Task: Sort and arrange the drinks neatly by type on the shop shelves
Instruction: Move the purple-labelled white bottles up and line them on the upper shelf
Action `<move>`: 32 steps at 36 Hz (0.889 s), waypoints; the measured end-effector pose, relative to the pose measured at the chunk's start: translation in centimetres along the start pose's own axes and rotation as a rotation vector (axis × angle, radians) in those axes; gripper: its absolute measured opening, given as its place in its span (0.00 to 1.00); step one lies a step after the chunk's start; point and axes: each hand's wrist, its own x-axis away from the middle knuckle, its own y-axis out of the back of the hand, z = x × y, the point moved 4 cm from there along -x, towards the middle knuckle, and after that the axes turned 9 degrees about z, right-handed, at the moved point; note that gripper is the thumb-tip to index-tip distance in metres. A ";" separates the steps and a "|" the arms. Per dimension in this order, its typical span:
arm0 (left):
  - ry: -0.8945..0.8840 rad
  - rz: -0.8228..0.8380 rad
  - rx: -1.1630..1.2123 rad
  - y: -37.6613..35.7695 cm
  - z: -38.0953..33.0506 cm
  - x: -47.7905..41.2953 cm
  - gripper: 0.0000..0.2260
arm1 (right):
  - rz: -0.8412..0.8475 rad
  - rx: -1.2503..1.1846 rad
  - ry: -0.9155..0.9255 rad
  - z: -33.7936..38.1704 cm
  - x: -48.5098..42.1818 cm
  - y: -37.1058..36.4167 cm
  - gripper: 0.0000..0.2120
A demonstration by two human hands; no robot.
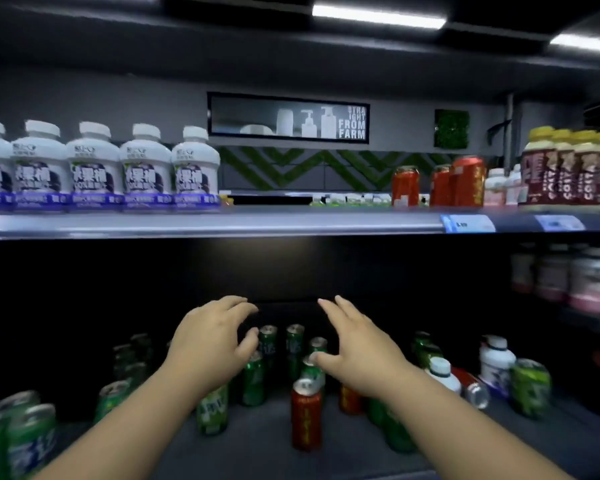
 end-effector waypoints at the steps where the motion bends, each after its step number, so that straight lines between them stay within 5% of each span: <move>1: 0.024 0.042 0.012 -0.8 -1.1 0.4 0.20 | 0.016 -0.002 -0.015 -1.4 0.9 -0.4 0.43; 15: 0.131 0.455 0.117 -11.4 -13.1 6.2 0.15 | 0.182 -0.134 -0.169 -15.1 10.6 -5.8 0.37; 32: -0.079 0.558 0.284 -22.1 -20.9 2.2 0.19 | 0.113 -0.322 -0.379 -23.9 10.5 -9.7 0.41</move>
